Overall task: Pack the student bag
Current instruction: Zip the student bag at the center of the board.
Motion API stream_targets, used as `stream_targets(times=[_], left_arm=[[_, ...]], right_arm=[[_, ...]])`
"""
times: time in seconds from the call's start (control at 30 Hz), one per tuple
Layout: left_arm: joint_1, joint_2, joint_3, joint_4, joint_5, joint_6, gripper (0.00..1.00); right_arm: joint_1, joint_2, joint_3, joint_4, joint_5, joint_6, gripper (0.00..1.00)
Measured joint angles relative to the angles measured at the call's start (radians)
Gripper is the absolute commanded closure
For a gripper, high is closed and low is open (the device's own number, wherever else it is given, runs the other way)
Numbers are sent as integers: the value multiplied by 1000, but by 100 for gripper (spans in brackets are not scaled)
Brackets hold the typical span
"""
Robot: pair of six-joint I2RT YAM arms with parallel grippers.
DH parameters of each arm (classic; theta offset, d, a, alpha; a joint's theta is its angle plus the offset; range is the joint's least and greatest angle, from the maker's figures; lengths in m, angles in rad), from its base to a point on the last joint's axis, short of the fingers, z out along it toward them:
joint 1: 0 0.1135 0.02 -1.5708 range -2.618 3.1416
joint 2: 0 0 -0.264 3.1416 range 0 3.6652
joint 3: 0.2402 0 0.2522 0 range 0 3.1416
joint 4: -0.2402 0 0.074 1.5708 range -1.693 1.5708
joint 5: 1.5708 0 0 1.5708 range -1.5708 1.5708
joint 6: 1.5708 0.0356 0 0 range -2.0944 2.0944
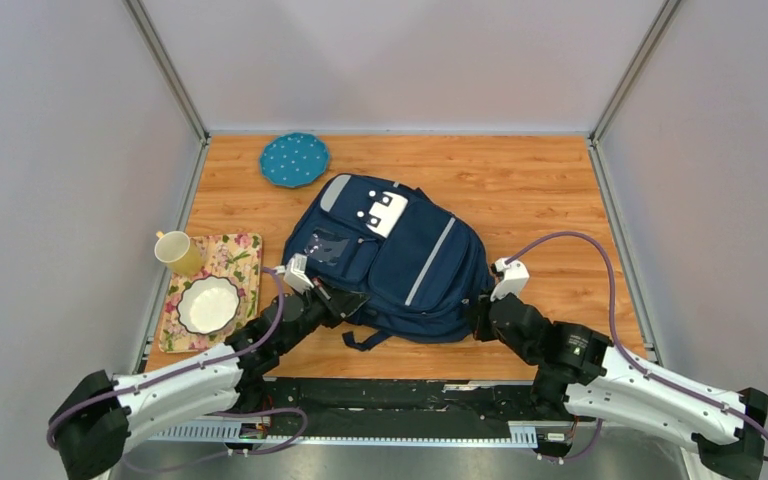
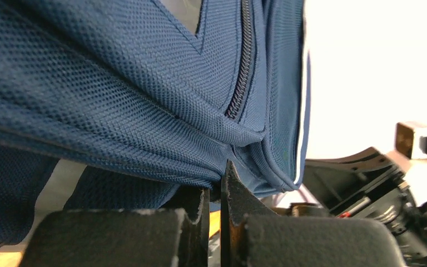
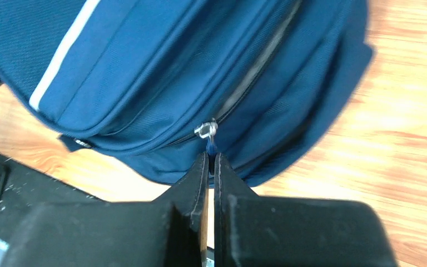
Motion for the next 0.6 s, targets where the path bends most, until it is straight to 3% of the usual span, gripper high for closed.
stream_targets(times=[0.17,0.3,0.47,0.6], left_arm=[[161,-95,-10,-148,228,131,100],[225,-135,-14,-200,363,195,100],[271,-92,6,-238,493,292,100],[304,-8,114,-359,570,397,100]], right_arm=[[-21,16,0,-29,66,-1,100],[-23,9,0,-35,91,-2,100],[-25,-19,0,-46,127,-4,100],[-37,-27,0,-54,160,-17,100]])
